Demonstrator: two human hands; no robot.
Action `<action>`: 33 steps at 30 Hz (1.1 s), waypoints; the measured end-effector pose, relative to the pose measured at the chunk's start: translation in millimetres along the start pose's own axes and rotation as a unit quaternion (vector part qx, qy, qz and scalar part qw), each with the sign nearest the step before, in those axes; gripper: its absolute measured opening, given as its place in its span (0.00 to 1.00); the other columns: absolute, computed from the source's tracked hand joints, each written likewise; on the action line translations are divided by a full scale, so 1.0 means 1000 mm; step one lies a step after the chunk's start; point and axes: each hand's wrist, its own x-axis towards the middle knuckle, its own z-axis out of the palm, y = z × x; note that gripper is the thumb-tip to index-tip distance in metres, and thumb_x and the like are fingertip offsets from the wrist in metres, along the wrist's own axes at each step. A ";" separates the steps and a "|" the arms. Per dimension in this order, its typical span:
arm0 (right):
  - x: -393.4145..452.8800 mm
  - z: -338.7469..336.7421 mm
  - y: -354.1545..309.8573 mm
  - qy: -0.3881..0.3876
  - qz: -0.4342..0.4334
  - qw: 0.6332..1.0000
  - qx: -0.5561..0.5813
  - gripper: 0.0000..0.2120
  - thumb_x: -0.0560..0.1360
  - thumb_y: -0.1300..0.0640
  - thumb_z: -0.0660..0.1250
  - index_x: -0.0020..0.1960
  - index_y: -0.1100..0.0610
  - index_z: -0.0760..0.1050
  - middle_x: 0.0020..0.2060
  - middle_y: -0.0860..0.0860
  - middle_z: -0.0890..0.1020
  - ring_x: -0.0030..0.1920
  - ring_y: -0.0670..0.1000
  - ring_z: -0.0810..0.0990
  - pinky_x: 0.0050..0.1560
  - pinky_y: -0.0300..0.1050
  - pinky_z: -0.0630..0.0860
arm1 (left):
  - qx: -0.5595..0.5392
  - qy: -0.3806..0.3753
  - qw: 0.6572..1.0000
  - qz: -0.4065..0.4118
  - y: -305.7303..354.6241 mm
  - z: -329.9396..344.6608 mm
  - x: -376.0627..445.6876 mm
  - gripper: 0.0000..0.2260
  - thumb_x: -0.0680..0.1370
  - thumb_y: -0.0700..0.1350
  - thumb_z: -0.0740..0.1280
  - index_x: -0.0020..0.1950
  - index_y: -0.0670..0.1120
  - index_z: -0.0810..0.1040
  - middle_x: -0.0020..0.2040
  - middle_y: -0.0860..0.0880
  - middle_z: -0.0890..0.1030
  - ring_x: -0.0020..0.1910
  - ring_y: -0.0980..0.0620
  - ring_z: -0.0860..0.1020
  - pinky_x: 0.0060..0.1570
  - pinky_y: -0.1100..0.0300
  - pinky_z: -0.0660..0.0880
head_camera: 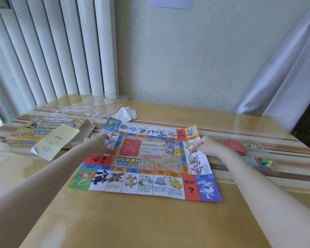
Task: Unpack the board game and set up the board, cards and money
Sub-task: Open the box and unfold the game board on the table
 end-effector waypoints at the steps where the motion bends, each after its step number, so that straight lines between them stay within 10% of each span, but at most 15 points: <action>1: 0.002 0.001 0.002 -0.004 0.003 1.000 -0.003 0.23 0.75 0.72 0.51 0.48 0.56 0.83 0.64 0.55 0.76 0.67 0.54 0.70 0.69 0.50 0.65 | -0.007 0.004 1.000 0.000 0.001 -0.001 -0.001 0.27 0.77 0.52 0.66 0.72 0.47 0.62 0.65 0.45 0.74 0.65 0.47 0.70 0.67 0.54 0.59; 11: 0.000 0.005 0.008 -0.003 -0.007 0.998 -0.058 0.22 0.77 0.65 0.55 0.39 0.44 0.79 0.68 0.54 0.71 0.70 0.56 0.65 0.69 0.60 0.62 | 0.107 0.007 0.994 -0.022 0.027 -0.009 -0.012 0.23 0.76 0.52 0.65 0.70 0.50 0.65 0.74 0.40 0.57 0.71 0.38 0.58 0.68 0.44 0.58; 14: -0.011 0.006 -0.002 0.056 -0.057 0.979 -0.187 0.12 0.77 0.56 0.61 0.59 0.51 0.77 0.73 0.55 0.56 0.73 0.59 0.52 0.70 0.60 0.55 | 0.068 -0.056 0.993 0.081 0.062 -0.006 -0.014 0.34 0.75 0.64 0.61 0.76 0.54 0.52 0.77 0.40 0.49 0.75 0.37 0.46 0.71 0.37 0.48; 20: -0.021 0.028 -0.017 -0.099 -0.082 0.982 -0.136 0.42 0.70 0.34 0.64 0.76 0.43 0.48 0.76 0.53 0.41 0.75 0.58 0.38 0.72 0.64 0.46 | 0.096 -0.167 0.978 0.083 0.092 0.011 -0.012 0.42 0.69 0.74 0.54 0.76 0.59 0.41 0.76 0.39 0.40 0.75 0.34 0.47 0.71 0.37 0.47; 29: 0.019 0.029 -0.013 -0.106 -0.063 0.982 -0.141 0.46 0.67 0.33 0.67 0.76 0.44 0.48 0.76 0.56 0.43 0.76 0.61 0.42 0.72 0.65 0.50 | 0.127 -0.148 0.977 0.091 0.106 0.007 0.008 0.40 0.72 0.70 0.56 0.76 0.59 0.40 0.75 0.37 0.38 0.71 0.28 0.38 0.67 0.33 0.41; 33: 0.028 0.016 -0.027 -0.137 -0.038 0.975 -0.169 0.41 0.69 0.37 0.69 0.75 0.49 0.55 0.75 0.56 0.53 0.73 0.59 0.58 0.70 0.56 0.62 | 0.124 -0.157 0.976 0.092 0.104 0.007 0.018 0.41 0.71 0.71 0.56 0.76 0.59 0.40 0.76 0.38 0.39 0.72 0.29 0.40 0.68 0.33 0.44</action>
